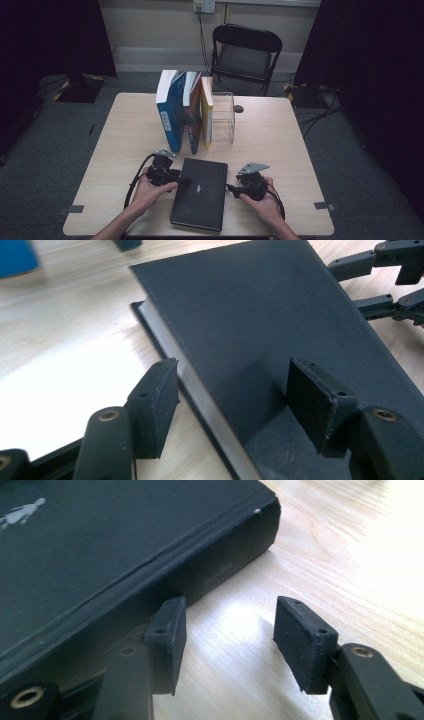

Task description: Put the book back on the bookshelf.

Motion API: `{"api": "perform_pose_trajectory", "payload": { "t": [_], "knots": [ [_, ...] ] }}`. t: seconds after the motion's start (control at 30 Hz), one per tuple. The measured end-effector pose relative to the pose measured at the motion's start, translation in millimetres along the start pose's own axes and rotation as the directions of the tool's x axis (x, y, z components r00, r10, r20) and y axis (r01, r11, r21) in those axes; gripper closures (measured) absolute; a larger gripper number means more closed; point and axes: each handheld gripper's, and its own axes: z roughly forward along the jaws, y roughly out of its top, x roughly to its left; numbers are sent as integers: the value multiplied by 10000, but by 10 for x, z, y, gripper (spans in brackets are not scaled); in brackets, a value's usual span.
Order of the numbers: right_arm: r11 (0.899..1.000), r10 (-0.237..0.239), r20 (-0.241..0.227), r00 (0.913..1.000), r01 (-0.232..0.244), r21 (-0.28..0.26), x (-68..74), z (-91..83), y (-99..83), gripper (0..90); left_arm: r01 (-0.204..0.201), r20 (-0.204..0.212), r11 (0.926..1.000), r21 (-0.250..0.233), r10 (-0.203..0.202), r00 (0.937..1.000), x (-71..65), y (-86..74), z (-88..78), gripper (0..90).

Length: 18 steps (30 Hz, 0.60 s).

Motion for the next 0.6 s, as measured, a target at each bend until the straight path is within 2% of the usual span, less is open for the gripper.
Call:
{"api": "perform_pose_trajectory", "payload": {
  "t": [0.1,0.17,0.3,0.6],
  "knots": [
    [10000,-24,-57,10000,24,-20,15,-20,-13,439,444,340,9990,26,-445,9984,-2,1,54,356],
    [10000,-50,-10,10000,50,-59,20,-32,-12,418,696,272,9976,-33,-695,9972,3,18,84,351],
    [9999,34,-118,9999,-35,-143,13,-44,-10,398,846,482,9964,-60,-842,9953,30,9,99,329],
    [9999,37,-199,9998,-40,-155,6,-45,-14,377,888,499,9960,-105,-882,9949,12,-18,117,292]
  ]
}}
